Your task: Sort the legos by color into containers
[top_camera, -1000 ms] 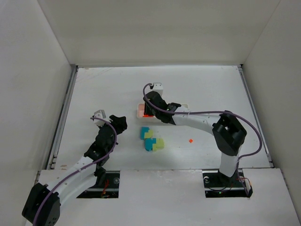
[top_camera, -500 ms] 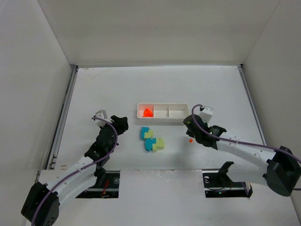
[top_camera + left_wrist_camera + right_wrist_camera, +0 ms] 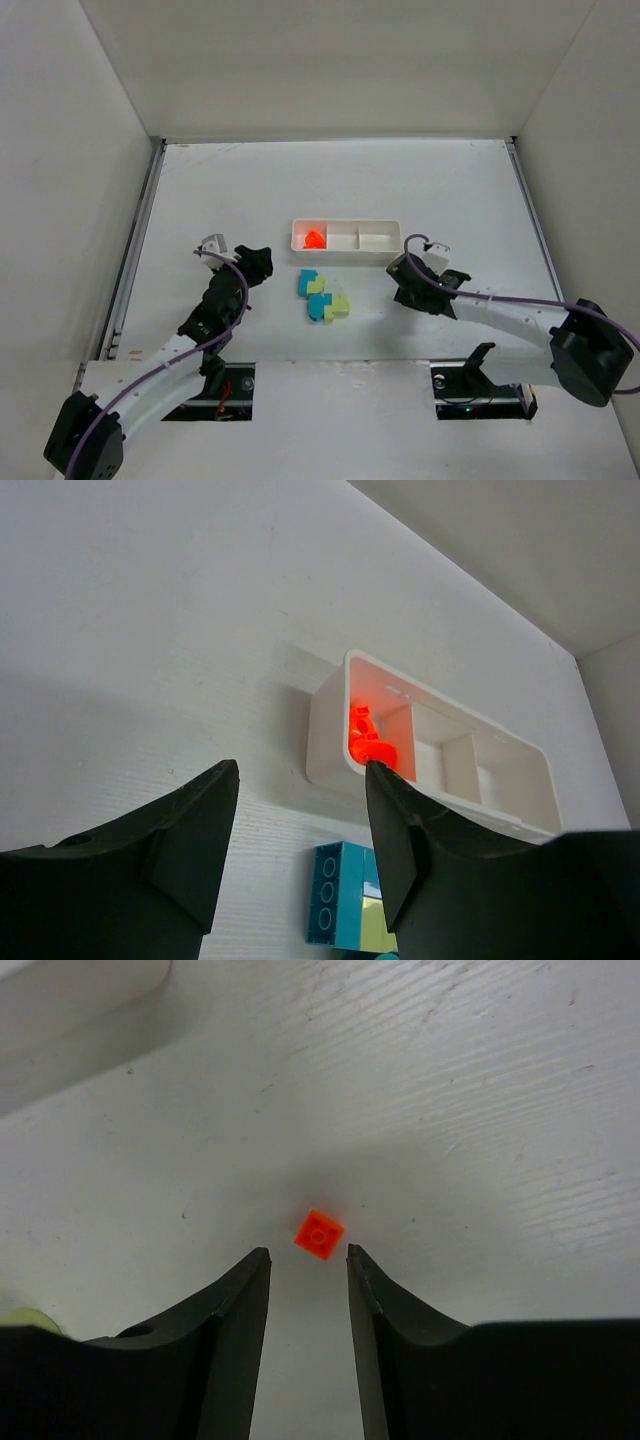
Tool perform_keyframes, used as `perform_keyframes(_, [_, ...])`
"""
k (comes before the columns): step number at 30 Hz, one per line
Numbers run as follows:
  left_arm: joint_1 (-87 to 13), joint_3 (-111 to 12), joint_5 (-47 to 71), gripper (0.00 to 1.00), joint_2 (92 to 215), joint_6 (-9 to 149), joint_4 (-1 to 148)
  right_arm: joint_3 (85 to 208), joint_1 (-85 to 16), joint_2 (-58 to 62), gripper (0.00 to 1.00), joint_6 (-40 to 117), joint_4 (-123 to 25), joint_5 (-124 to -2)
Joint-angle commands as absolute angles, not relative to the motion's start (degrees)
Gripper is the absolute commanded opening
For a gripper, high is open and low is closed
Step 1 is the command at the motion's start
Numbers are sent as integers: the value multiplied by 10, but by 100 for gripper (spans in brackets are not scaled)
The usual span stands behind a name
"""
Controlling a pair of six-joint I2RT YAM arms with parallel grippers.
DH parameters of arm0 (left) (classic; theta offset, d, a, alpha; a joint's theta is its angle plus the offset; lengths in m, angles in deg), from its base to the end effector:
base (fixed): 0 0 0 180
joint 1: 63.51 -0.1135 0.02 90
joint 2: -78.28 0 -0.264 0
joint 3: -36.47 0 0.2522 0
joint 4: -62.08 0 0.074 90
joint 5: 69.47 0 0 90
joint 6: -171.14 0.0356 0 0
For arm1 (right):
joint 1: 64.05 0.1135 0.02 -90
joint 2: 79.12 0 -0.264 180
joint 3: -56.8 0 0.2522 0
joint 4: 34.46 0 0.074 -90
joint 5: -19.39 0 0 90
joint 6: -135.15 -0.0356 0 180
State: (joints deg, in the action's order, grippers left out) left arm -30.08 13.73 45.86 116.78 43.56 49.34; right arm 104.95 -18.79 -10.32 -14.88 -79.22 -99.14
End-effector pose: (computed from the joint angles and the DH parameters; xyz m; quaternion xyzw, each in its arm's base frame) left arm 0.1437 -0.0766 0.2038 -0.1764 0.7019 -0.2605 0.6390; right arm 0.1559 0.1332 0.1750 0.1738 0.9323 0.0180 0.3166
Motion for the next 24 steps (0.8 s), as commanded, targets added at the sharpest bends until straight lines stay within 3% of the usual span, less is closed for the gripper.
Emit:
perform_keyframes(1, [-296,139,462,51,1155,432,483,1056,-197,-79,42,-166,-748,-953])
perform_keyframes(16, [-297,140,455,51,1145,422,492,1092,-186,9,39,-209,-776,-997])
perform_keyframes(24, [-299,140,454,52,1145,421,492,1118,-176,43,23,-187,-782,-1015])
